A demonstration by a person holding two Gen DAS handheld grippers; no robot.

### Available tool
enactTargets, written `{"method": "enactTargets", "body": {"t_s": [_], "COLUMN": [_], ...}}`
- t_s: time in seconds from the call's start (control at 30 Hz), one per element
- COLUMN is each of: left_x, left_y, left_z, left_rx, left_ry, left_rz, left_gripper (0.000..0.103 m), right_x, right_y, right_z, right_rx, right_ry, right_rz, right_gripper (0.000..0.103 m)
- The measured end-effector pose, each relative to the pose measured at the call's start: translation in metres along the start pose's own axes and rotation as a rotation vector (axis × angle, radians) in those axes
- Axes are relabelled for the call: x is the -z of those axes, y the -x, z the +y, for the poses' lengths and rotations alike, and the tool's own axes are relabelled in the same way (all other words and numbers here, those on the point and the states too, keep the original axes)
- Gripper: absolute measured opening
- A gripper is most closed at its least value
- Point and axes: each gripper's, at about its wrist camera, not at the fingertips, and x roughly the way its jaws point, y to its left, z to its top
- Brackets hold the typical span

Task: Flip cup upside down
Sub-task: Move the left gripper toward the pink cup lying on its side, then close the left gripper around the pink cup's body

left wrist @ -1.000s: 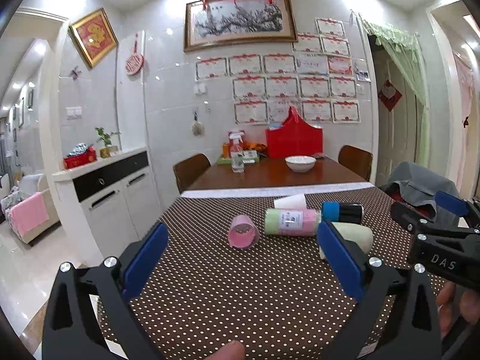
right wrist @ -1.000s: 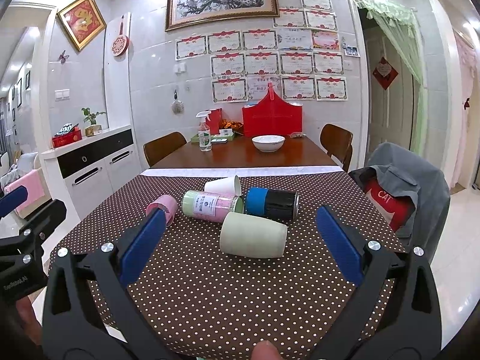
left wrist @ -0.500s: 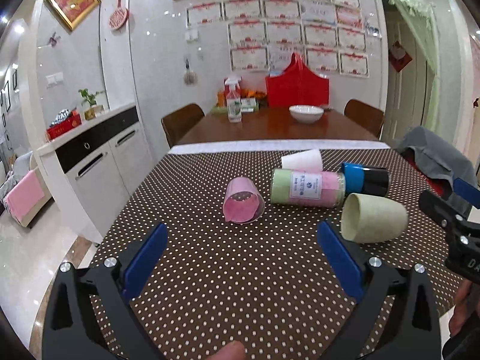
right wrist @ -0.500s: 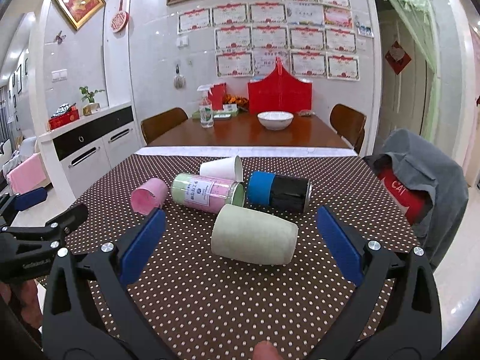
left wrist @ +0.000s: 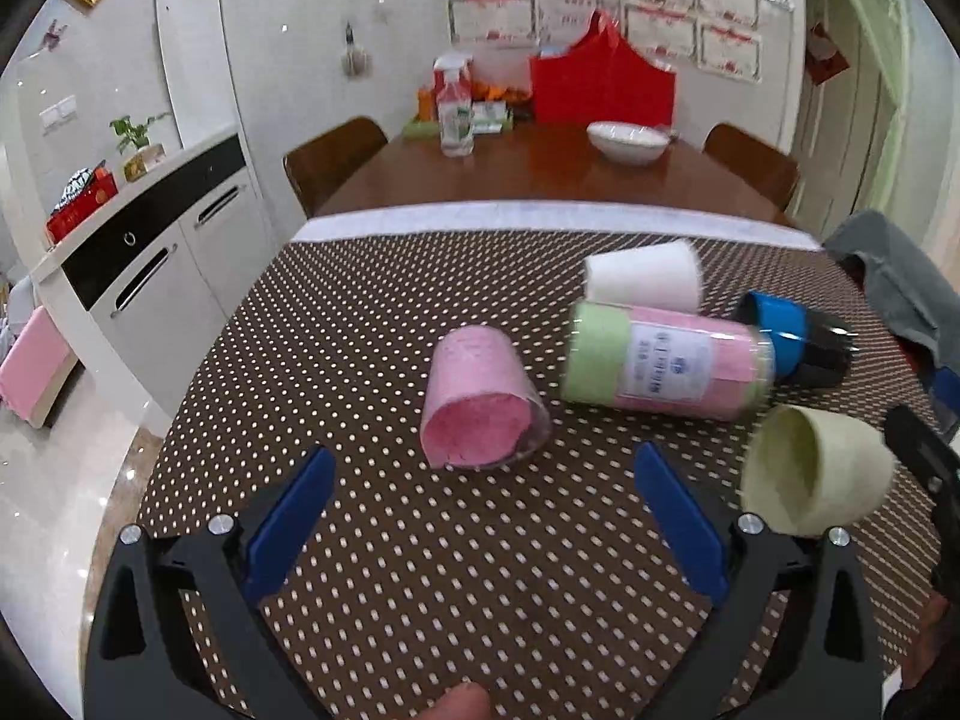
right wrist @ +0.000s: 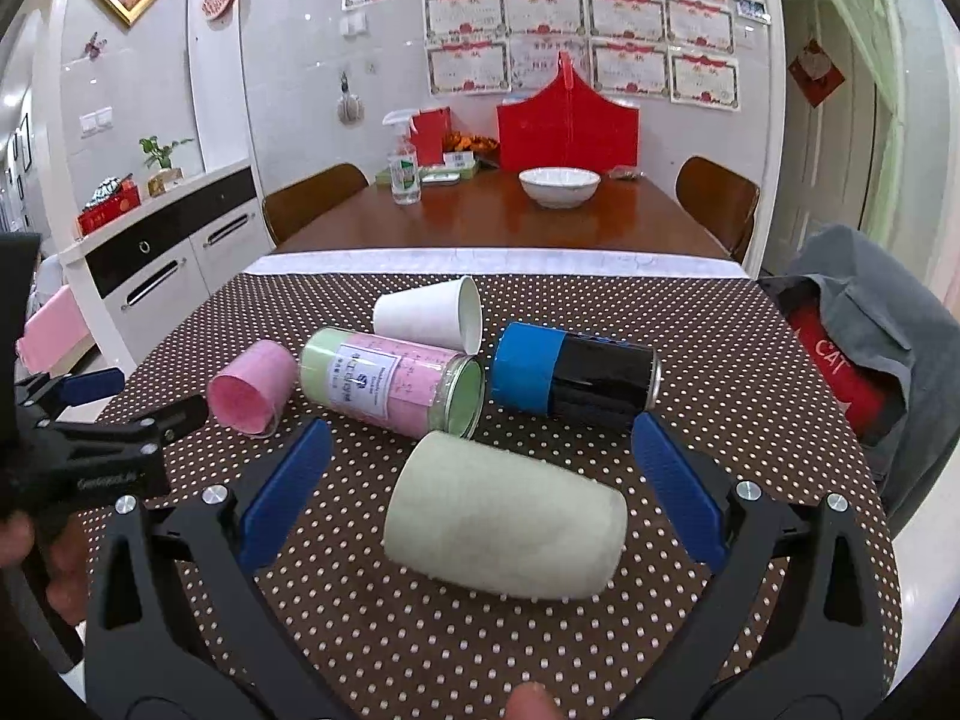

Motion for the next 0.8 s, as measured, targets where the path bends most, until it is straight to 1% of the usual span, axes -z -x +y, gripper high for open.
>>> {"method": "enactTargets", "body": {"t_s": [0.17, 0.23, 0.4, 0.57, 0.67, 0.8], "left_x": [-0.017, -0.024, -0.038, -0.05, -0.051, -0.055], "left_y": [-0.033, -0.045, -0.068, -0.099, -0.12, -0.131], "left_z": [0.007, 0.01, 0.014, 0.023, 0.025, 0.023], "left_rx": [0.004, 0.019, 0.024, 0.042, 0.07, 0.057], "left_ry": [0.012, 0.02, 0.03, 0.054, 0.072, 0.05], "left_rz": [0.083, 0.124, 0.183, 0.256, 0.325, 0.325], "left_gripper": [0.098, 0.098, 0.098, 0.098, 0.098, 0.098], "right_x": [-0.012, -0.017, -0.032, -0.037, -0.037, -0.038], "right_y": [-0.028, -0.035, -0.052, -0.065, -0.071, -0.076], "right_z": [0.001, 0.001, 0.004, 0.007, 0.009, 0.009], "right_rx": [-0.011, -0.019, -0.027, -0.041, -0.048, -0.058], "right_ry": [0.003, 0.001, 0.009, 0.004, 0.002, -0.007], "right_rz": [0.053, 0.069, 0.08, 0.091, 0.096, 0.1], "right_gripper": [0.098, 0.098, 0.098, 0.098, 0.098, 0.098]}}
